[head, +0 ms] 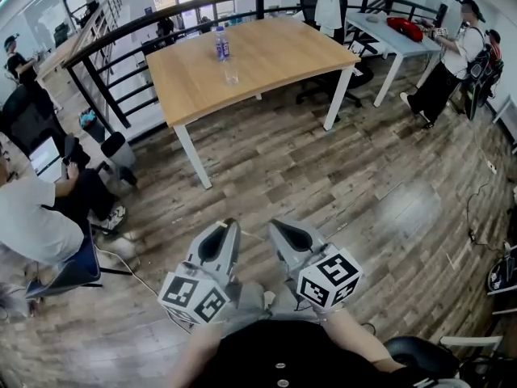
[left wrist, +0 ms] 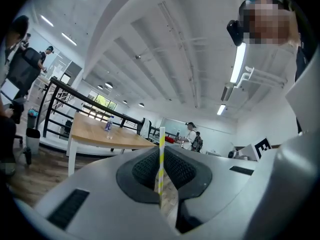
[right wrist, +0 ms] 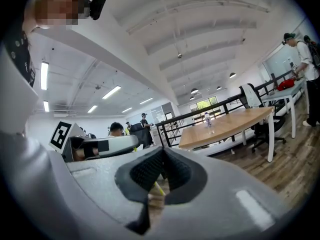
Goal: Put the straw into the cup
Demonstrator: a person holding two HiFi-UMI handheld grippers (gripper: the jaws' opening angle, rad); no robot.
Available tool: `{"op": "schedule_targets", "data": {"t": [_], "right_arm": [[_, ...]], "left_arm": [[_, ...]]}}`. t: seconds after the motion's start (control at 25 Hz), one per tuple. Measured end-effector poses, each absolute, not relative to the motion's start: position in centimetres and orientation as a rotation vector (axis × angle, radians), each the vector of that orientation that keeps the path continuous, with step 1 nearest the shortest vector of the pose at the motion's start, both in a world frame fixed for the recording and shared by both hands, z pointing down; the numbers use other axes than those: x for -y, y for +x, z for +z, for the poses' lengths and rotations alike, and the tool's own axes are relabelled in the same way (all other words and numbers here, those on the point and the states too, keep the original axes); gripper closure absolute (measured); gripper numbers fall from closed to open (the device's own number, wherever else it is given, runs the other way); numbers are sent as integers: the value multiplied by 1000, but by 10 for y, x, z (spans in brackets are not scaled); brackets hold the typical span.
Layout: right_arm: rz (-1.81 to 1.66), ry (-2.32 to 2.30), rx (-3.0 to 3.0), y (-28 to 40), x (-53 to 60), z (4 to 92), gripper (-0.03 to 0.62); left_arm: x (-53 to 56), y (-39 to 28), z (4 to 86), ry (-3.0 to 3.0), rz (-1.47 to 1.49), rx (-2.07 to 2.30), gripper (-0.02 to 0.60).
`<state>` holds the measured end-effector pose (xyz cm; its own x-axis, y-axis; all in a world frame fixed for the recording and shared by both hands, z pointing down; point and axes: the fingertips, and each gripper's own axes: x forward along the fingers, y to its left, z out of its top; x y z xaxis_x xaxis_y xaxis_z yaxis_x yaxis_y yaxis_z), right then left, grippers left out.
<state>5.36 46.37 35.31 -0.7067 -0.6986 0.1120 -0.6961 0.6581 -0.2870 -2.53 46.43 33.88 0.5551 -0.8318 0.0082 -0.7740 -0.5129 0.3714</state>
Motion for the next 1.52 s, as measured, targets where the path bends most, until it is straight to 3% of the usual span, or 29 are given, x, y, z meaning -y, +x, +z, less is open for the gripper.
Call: {"op": "schedule_targets", "data": {"t": [0.56,1.52], "right_arm": [[-545,-1166,-2859,64,-428,370,595],[-429,-1316,-2787,5,-139,353,595]], "left_arm": [[-429,-11,359,2407,-258,1316,543],[-138,-80,334,2516,-315,1208,543]]}}
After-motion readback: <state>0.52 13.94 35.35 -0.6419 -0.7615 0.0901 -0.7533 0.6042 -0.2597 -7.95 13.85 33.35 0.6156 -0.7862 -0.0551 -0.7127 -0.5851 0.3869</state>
